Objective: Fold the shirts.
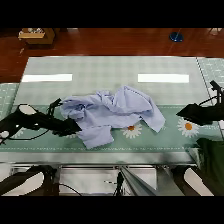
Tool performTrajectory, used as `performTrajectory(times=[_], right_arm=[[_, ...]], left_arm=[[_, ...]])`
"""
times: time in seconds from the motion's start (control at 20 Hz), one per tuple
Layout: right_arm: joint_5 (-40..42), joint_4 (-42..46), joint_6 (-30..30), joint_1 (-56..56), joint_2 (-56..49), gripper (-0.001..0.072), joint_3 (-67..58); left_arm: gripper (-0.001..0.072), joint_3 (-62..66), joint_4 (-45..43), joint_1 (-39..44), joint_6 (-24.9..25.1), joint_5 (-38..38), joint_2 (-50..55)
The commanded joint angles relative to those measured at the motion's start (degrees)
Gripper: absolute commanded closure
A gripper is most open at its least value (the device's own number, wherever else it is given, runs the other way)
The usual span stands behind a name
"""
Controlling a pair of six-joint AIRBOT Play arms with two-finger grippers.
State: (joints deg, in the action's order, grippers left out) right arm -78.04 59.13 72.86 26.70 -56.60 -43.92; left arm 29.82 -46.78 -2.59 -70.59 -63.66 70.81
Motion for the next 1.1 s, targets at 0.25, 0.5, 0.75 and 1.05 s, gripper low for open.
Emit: performTrajectory(times=[0.25,0.5,0.75,1.05], right_arm=[[-1.0,3.4,-0.1,0.0,0.0,0.0129,4.1],[5.4,-8.6,-1.8,0.0,0.0,0.0122,15.6],[13.3,-13.2,-2.8,0.0,0.0,0.0122,23.1],[22.3,-23.0,-4.4,-0.6,-0.9,0.0125,27.6]], left_arm=[[0.0623,0.9,2.7,2.2,0.3,6.0,5.2],[0.0675,0.9,2.7,2.2,2.4,2.9,5.2],[0.0675,1.1,2.7,2.2,2.5,1.4,5.2],[0.0675,5.2,2.9,2.2,2.4,0.0,4.8]])
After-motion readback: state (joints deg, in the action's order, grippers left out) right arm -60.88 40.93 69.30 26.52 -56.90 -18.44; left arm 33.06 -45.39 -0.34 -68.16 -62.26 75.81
